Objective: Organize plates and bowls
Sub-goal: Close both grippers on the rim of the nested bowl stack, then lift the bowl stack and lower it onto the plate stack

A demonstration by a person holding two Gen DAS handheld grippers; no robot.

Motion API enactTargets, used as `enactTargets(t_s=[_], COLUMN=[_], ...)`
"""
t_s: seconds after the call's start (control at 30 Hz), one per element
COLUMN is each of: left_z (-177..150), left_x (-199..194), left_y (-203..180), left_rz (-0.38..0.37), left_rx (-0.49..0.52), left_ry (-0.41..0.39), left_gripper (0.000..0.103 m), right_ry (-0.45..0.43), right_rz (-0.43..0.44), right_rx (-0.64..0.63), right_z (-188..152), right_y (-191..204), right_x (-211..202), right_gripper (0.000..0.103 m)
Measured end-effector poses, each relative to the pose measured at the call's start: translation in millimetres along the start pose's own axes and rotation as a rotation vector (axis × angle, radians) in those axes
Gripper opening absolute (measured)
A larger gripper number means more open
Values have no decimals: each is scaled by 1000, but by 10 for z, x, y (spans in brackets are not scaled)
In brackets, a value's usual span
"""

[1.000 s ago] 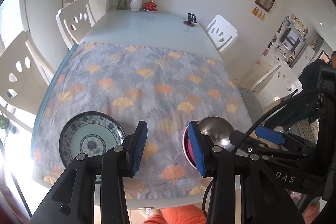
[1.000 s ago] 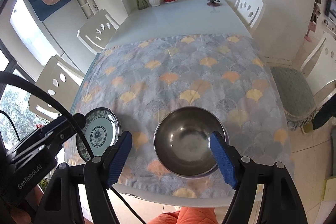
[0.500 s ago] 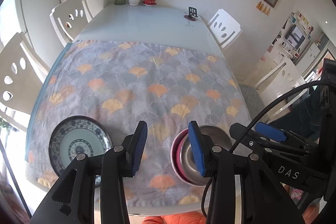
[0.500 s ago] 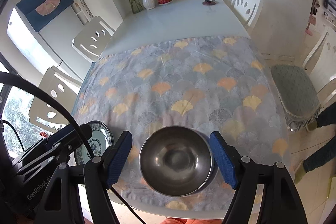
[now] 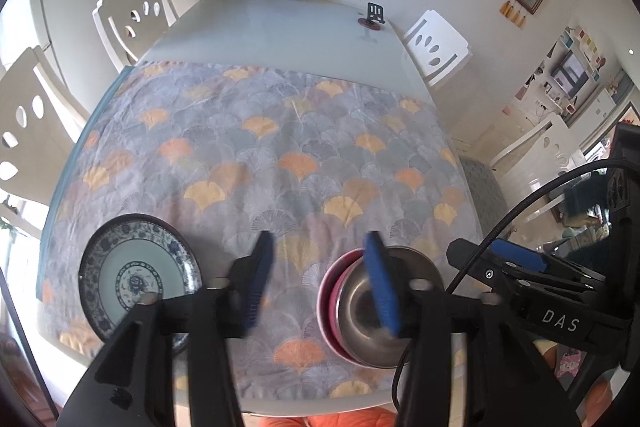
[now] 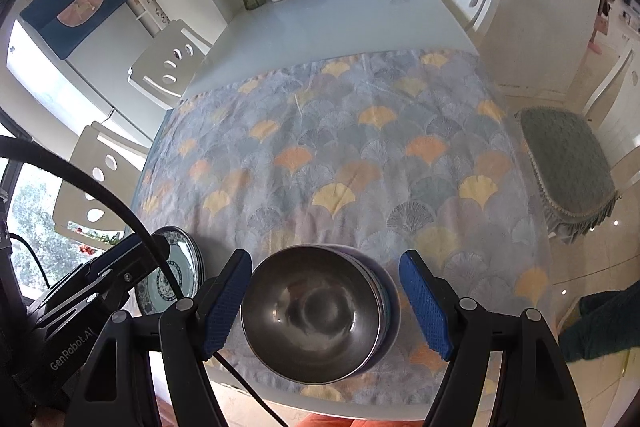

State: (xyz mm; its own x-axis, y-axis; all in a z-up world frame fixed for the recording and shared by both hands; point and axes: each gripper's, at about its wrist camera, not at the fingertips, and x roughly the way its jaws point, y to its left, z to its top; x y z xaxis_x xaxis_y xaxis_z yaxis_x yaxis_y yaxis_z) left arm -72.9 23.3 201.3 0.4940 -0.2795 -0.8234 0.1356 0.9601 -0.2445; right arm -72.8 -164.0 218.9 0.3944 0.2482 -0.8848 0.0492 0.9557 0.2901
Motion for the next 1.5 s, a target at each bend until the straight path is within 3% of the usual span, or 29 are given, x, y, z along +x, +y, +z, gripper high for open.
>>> enactTargets(t_s=[0.03,0.27,0.63,1.07,1.13,1.33,1.5], left_z=[-8,-174,-554,-720,-724,-671,-620], left_x=[14,400,957,1255,1305,1379,1389], left_y=[2,104,243,232,218,204,205], left_rz=[-9,-84,-210,-260,-288,-297,-294], left_rx=[-4,-59,-183,-223,-226,-187,-165], left_ry=[-2,97,253,324,340,351,345], left_gripper=[71,71,69,44,39,37,36], right_ry=[7,80,213,274,273,240,213], right_rz=[0,-51,62,164,189,265,248], right_rx=[1,-25,107,140,154,204,198], right_z=[5,-108,-437,-545,-576,-634,-625], right_y=[-32,-274,-659,-789,-823,-794,-737], right_x=[8,216,814,1180,1199,1178,1175], right_gripper=[74,74,74,74,70,52,52])
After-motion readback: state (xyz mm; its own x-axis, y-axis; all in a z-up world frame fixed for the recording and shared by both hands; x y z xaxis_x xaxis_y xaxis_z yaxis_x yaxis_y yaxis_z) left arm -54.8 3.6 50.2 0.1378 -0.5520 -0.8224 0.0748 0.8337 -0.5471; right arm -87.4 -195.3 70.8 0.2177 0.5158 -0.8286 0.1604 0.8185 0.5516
